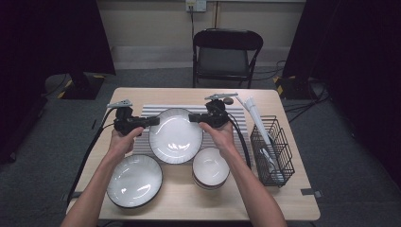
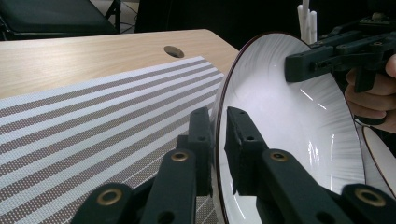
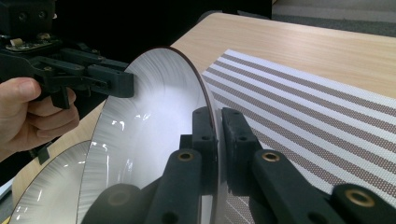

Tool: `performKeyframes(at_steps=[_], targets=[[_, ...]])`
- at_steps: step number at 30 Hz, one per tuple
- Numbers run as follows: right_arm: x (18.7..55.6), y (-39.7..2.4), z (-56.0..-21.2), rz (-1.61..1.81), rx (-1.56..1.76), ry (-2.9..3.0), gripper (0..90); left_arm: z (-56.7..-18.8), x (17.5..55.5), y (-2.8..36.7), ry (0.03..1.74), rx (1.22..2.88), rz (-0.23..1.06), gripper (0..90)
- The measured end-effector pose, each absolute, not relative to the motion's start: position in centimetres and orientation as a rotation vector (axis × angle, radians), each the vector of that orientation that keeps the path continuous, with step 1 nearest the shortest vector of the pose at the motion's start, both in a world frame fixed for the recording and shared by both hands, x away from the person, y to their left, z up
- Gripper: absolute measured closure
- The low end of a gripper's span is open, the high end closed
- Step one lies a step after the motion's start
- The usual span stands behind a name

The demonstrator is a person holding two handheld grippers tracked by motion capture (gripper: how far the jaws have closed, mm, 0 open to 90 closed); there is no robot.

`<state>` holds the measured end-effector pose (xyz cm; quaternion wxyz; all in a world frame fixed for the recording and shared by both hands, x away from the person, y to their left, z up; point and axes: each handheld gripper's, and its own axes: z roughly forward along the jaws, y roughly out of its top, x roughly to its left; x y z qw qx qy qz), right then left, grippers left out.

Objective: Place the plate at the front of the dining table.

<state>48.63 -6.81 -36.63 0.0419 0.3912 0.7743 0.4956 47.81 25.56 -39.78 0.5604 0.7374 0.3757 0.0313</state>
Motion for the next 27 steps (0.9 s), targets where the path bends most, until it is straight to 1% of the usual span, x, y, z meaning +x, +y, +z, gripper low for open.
performKeyframes(at_steps=[4,11,16,23,25,27], targets=[[49.1,-7.0,-36.9,1.509,1.214,2.366,85.2,-40.2,48.2,25.4,0.892,1.744,0.064,80.1],[50.1,-7.8,-37.6,1.49,1.25,2.36,85.2,-41.0,48.5,24.8,0.903,1.787,0.069,76.5],[50.5,-8.2,-38.1,1.5,1.273,2.346,85.2,-41.5,48.4,24.4,0.905,1.82,0.079,72.5],[50.8,-8.8,-38.4,1.51,1.297,2.318,85.2,-41.7,48.0,24.2,0.895,1.861,0.103,69.7],[50.8,-8.9,-38.5,1.518,1.291,2.321,85.2,-41.7,47.8,24.3,0.898,1.855,0.104,66.7],[50.9,-8.9,-38.7,1.521,1.282,2.321,85.2,-41.8,47.8,24.5,0.905,1.85,0.111,65.9]])
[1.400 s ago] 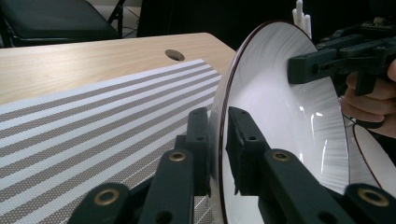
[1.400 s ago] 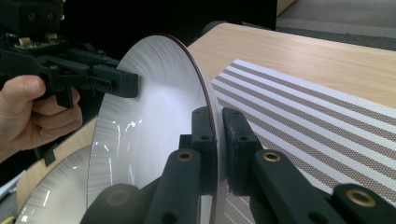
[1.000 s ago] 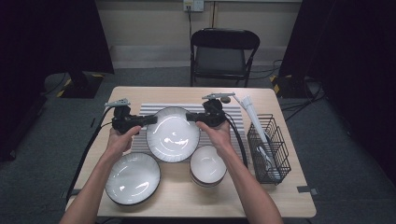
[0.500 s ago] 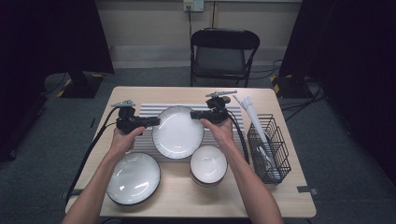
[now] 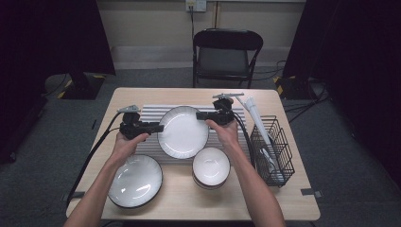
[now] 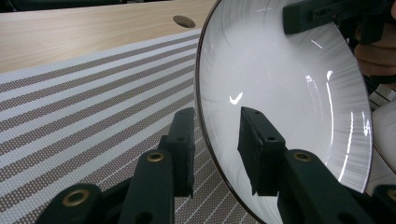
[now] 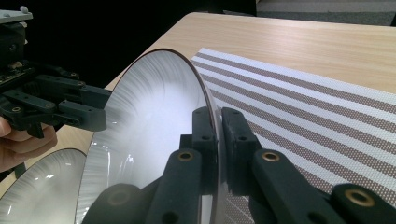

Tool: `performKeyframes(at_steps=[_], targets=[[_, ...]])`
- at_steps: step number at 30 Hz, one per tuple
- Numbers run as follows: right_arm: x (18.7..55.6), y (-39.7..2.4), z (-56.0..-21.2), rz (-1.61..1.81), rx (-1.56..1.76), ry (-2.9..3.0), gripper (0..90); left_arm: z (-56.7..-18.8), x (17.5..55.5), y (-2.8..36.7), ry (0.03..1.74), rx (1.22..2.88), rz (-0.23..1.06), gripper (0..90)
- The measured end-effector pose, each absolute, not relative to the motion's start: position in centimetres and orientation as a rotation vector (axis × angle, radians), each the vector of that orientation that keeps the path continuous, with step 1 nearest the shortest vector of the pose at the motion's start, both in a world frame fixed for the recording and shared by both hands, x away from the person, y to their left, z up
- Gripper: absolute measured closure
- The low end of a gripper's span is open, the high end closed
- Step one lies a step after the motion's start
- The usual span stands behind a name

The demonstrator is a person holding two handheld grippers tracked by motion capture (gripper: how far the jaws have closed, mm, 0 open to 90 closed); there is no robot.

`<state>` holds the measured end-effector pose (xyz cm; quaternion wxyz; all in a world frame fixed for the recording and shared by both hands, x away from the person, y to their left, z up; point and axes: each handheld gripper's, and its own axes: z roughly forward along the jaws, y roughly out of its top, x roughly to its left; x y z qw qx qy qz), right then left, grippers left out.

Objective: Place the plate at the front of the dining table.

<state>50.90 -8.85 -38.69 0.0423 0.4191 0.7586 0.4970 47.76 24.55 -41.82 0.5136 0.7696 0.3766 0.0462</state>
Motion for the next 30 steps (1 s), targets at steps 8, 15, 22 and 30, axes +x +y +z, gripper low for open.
performKeyframes(at_steps=[8,15,22,30], targets=[[51.7,-8.7,-39.5,1.502,1.311,2.318,85.1,-42.0,46.9,25.8,0.921,1.852,0.133,57.1],[52.5,-8.7,-40.0,1.488,1.341,2.309,85.2,-42.2,46.0,26.7,0.939,1.823,0.153,52.9],[53.4,-9.4,-40.7,1.461,1.375,2.282,85.1,-42.4,45.0,27.2,0.942,1.84,0.164,48.1],[54.5,-10.0,-41.8,1.447,1.449,2.232,85.1,-42.4,43.8,28.1,0.935,1.848,0.178,46.9]])
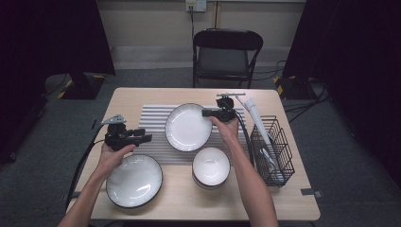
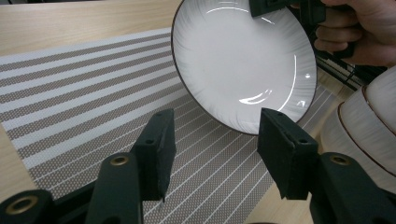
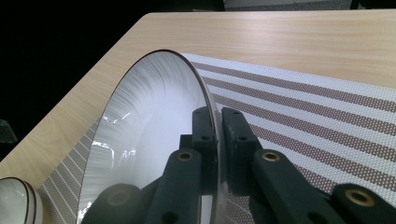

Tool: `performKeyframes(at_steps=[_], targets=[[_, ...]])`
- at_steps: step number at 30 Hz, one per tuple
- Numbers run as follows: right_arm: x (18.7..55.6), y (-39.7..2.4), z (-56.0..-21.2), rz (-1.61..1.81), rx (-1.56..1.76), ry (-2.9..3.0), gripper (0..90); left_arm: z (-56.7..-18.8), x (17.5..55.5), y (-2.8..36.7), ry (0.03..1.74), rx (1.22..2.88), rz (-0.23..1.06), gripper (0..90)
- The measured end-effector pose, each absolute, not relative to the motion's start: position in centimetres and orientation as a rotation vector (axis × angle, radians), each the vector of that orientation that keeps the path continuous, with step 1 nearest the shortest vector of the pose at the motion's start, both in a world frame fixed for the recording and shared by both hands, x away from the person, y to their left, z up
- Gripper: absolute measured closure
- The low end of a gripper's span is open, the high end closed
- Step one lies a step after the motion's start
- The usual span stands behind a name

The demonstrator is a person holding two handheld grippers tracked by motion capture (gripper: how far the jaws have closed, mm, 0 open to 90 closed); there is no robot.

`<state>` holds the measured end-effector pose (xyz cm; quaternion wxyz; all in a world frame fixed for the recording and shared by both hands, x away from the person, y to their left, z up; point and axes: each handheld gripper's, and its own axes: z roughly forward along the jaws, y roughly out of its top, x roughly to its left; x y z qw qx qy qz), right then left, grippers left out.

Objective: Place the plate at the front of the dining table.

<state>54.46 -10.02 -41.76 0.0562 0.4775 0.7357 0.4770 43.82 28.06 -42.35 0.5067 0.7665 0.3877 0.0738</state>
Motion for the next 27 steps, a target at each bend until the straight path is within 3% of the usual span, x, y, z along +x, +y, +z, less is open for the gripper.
performKeyframes(at_steps=[27], targets=[[56.1,-8.4,-44.4,1.353,1.426,2.301,85.2,-42.9,43.2,30.0,0.974,1.841,0.182,46.8]])
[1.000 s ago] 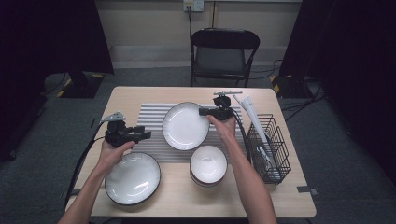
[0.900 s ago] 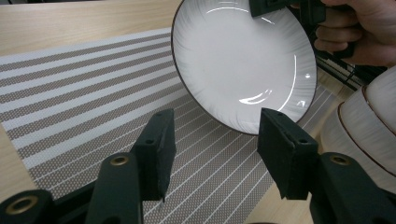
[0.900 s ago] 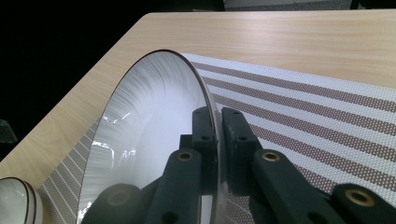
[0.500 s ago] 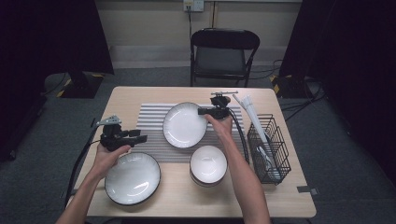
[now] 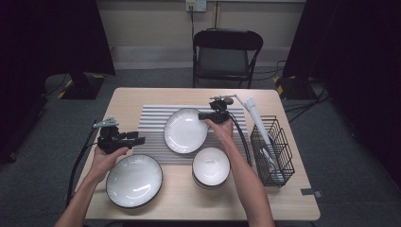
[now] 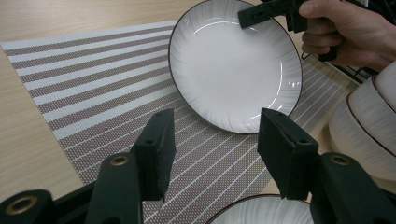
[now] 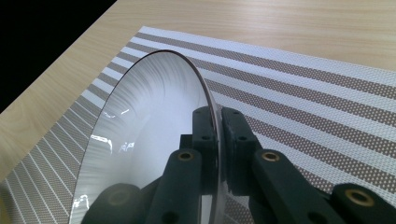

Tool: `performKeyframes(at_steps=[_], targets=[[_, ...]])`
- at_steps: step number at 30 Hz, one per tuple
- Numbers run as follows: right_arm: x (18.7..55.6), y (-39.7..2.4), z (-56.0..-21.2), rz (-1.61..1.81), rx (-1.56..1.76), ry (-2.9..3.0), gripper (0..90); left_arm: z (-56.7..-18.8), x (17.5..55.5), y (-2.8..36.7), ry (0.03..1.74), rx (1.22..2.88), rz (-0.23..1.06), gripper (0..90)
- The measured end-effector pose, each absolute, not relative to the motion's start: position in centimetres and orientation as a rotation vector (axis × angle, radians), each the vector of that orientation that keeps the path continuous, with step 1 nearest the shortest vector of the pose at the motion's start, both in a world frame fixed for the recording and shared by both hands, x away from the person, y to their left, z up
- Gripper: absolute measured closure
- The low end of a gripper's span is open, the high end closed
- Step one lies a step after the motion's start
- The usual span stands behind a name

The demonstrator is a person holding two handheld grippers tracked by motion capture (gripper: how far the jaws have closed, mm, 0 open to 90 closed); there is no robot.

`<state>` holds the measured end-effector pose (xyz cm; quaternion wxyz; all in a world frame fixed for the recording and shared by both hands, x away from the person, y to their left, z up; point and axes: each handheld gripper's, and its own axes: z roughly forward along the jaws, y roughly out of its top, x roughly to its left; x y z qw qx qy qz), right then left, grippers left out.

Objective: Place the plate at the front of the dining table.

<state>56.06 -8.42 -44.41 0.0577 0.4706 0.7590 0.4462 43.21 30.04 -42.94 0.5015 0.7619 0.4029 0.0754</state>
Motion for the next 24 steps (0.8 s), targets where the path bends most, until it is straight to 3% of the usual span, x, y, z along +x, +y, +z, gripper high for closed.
performKeyframes(at_steps=[24], targets=[[55.4,-9.9,-47.1,1.232,1.518,2.243,83.8,-43.1,43.4,30.2,0.979,1.85,0.176,46.8]])
